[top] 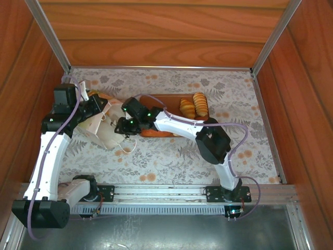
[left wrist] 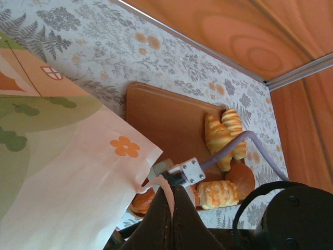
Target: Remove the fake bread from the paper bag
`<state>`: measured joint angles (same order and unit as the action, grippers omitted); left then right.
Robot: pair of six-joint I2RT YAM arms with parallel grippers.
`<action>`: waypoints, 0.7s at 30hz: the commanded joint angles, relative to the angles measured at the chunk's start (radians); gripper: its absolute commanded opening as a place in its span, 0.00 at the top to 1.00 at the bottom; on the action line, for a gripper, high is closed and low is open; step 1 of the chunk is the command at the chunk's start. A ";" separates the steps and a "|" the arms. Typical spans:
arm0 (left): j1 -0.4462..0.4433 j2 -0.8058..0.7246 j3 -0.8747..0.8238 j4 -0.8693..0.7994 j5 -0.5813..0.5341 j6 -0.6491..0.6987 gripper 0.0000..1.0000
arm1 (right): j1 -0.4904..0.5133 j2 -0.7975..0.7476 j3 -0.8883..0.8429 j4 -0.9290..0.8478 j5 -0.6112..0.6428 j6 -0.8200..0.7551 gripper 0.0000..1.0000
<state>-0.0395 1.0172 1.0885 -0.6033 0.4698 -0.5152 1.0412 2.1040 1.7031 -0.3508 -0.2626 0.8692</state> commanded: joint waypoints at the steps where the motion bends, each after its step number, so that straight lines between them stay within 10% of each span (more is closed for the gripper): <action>1: -0.013 0.014 0.027 0.033 0.013 -0.018 1.00 | 0.010 0.029 0.055 0.021 -0.013 0.030 0.60; 21: -0.038 0.015 0.020 0.045 -0.010 -0.016 1.00 | -0.011 0.180 0.156 0.039 -0.035 0.050 0.63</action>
<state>-0.0727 1.0534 1.0988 -0.5766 0.4675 -0.5316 1.0389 2.2673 1.8343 -0.3374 -0.2749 0.9180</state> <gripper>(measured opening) 0.044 0.372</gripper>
